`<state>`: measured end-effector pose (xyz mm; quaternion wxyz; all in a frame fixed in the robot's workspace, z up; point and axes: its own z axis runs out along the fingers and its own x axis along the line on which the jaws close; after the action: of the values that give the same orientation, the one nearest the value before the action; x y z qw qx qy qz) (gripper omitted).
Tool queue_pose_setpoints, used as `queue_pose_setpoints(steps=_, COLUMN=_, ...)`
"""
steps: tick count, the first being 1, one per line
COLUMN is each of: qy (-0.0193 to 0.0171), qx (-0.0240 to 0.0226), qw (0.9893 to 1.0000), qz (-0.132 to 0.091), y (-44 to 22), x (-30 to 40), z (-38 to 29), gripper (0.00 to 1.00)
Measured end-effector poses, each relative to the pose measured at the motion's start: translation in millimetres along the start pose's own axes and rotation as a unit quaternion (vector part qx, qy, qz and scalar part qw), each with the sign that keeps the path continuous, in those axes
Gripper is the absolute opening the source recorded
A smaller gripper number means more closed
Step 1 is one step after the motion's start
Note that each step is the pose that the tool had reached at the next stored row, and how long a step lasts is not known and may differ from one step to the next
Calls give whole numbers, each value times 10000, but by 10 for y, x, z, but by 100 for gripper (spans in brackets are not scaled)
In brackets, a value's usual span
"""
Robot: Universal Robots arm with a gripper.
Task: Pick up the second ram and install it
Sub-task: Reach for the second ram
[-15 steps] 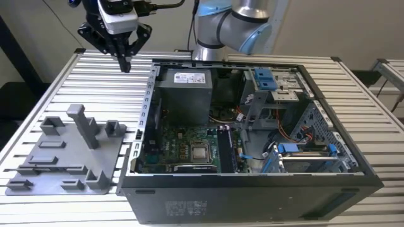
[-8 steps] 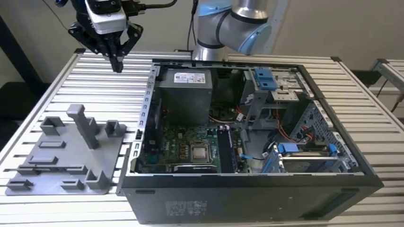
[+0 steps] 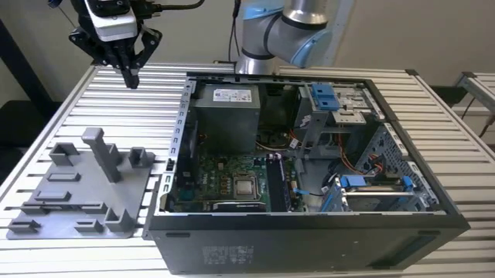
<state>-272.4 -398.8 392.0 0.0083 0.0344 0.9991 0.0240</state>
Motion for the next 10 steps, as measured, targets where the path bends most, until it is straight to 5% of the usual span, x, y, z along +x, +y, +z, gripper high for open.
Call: queue_pose_setpoints(steps=10, qy=3, qx=0, qw=10000, qz=-1, y=-17, x=256, z=-4, gripper=11)
